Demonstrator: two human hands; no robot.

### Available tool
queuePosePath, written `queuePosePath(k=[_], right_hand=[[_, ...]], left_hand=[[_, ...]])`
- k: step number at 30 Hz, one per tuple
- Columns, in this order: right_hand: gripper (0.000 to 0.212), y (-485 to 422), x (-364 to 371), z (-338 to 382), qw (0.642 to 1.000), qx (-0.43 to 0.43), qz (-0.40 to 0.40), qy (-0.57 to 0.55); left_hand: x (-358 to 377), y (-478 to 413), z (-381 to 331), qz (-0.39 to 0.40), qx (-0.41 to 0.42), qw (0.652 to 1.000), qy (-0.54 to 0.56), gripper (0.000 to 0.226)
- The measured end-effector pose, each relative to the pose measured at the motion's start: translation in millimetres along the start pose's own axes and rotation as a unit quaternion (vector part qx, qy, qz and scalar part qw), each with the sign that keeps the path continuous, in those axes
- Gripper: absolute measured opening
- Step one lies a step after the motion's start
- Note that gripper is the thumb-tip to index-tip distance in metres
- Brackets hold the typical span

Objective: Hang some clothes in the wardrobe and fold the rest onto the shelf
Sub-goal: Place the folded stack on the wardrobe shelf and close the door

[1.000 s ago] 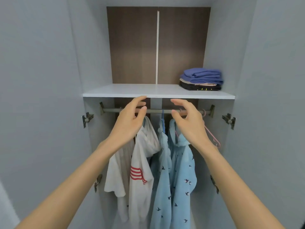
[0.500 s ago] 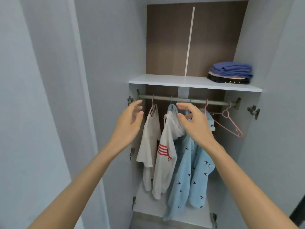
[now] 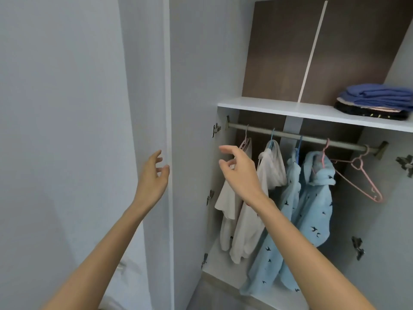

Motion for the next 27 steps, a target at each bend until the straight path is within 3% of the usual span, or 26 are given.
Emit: queuePosePath(k=[6, 16, 27], right_hand=[[0.040, -38, 54, 18, 0.999, -0.040, 0.029, 0.006], [0.076, -117, 127, 39, 0.994, -0.073, 0.073, 0.023], [0.104, -140, 138, 45, 0.996, -0.086, -0.007, 0.016]], left_hand=[[27, -18, 51, 0.063, -0.042, 0.997, -0.016, 0.058], [70, -61, 98, 0.120, 0.016, 0.992, -0.022, 0.059], [83, -67, 120, 0.096, 0.021, 0.995, -0.001, 0.058]])
Point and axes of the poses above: each hand's wrist, its own y-axis away from the middle knuckle, its own x-axis out of the palm, z = x × y, the point moved 10 cm from there along -y, towards the middle knuckle, and after that the axes turned 3 degrees about x, right-handed, at the moved point
